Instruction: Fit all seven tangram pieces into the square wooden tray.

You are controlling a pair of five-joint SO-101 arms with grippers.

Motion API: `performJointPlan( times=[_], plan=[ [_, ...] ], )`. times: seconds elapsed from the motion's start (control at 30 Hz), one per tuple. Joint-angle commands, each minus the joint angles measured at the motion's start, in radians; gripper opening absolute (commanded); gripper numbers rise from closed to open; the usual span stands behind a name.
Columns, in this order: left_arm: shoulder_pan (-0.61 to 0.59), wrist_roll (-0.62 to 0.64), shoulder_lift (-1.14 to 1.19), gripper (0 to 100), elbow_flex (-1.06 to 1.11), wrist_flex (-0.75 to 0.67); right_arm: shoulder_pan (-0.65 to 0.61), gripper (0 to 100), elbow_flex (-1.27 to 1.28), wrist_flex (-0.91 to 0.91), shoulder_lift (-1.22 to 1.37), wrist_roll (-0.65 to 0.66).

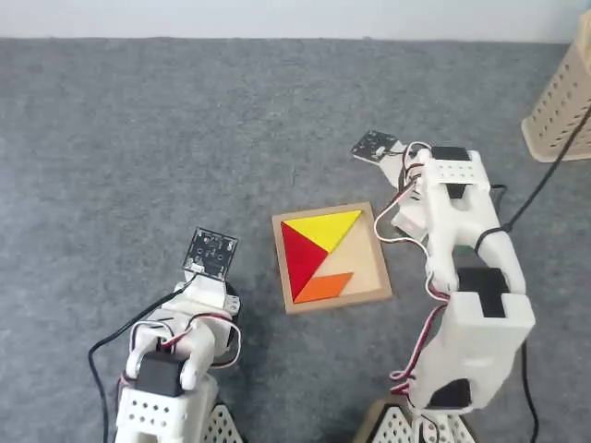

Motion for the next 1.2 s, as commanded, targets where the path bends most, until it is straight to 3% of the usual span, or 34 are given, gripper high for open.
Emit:
performJointPlan(
  times=[0.0, 0.13, 0.67, 0.83, 0.9, 1.17],
  plan=[
    [-0.006, 0.009, -0.020, 1, -0.018, 0.006, 0.008, 19.8, -0.046, 0.056, -0.013, 0.074],
    [-0.006, 0.009, -0.020, 1, -0.018, 0.006, 0.008, 25.0, -0.044, 0.065, -0.013, 0.081],
    [-0.006, 0.009, -0.020, 1, -0.018, 0.006, -0.001, 20.9, -0.048, 0.016, 0.093, 0.077],
    [-0.006, 0.009, -0.020, 1, -0.018, 0.006, 0.004, 5.8, -0.046, 0.022, 0.044, 0.066],
    [-0.006, 0.009, -0.020, 1, -0.018, 0.006, 0.004, 0.6, -0.044, 0.024, 0.010, 0.002],
    [-0.006, 0.009, -0.020, 1, -0.018, 0.006, -0.039, 0.7, -0.034, 0.130, -0.166, -0.043]
  ],
)
